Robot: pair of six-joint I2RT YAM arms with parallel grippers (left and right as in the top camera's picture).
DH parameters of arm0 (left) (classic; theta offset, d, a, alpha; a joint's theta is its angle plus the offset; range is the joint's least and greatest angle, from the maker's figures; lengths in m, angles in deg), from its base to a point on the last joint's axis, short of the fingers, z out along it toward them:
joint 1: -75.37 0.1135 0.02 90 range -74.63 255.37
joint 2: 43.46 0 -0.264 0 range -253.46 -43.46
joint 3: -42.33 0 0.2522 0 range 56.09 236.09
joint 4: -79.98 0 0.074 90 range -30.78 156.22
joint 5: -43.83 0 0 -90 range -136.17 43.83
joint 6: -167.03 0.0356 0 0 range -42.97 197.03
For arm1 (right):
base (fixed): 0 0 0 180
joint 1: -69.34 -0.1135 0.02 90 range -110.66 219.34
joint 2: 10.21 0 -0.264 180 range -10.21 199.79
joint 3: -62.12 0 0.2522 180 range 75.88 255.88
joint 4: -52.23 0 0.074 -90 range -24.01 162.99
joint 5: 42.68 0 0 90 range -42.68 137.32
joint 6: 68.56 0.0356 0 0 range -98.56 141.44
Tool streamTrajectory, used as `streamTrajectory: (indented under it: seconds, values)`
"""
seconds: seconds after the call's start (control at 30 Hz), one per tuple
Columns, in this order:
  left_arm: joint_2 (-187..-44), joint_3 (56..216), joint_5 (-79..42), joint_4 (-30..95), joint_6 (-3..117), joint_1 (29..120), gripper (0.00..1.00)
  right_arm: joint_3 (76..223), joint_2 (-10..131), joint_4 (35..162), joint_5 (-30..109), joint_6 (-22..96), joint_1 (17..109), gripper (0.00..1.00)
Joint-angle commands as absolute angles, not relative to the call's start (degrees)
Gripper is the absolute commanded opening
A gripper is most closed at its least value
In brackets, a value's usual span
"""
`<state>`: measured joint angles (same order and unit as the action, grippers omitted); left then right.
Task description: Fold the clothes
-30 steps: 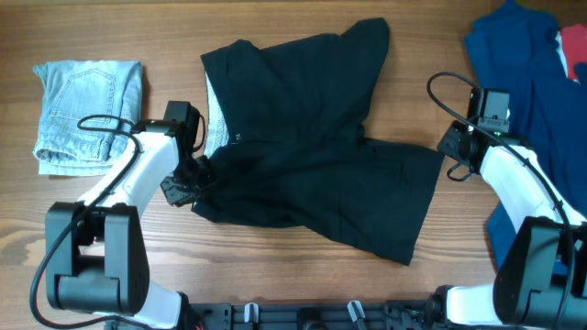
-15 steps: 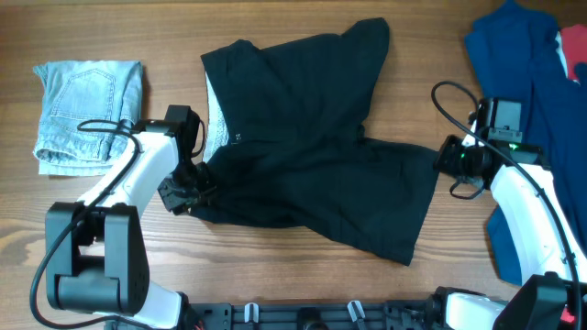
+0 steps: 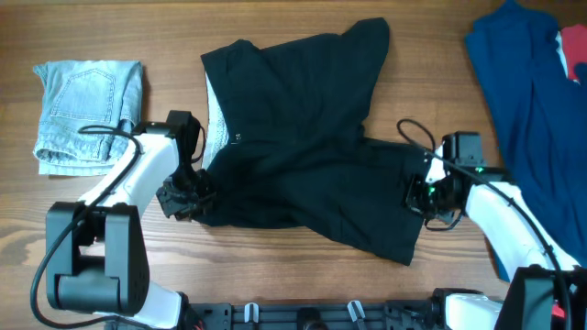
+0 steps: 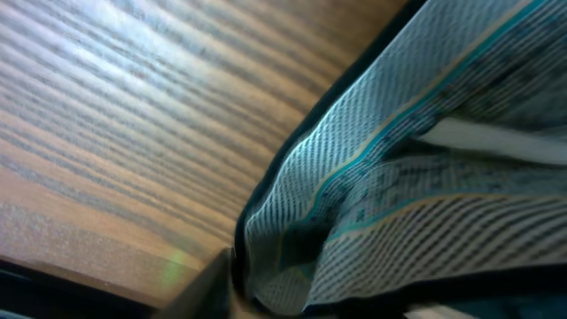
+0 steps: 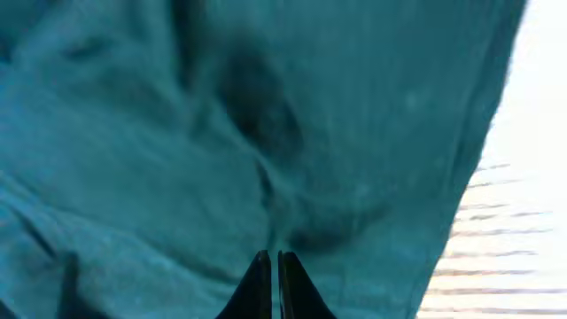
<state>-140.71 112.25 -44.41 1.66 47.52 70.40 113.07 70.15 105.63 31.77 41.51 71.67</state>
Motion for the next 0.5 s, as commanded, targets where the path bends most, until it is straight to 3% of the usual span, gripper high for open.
streamTrajectory:
  seconds: [0.0,0.3,0.47]
  values:
    - [-139.8,111.2,-44.7,-1.2,47.5,70.4,0.59,109.5,70.2,101.8,30.8,44.6,71.4,0.05]
    - [-139.6,111.2,-44.7,-3.5,46.1,70.4,0.68,107.9,72.6,99.0,48.0,56.1,72.8,0.06]
    - [-134.8,111.8,-44.1,-0.9,44.8,70.4,0.68,109.8,74.0,96.4,51.1,51.6,78.7,0.06]
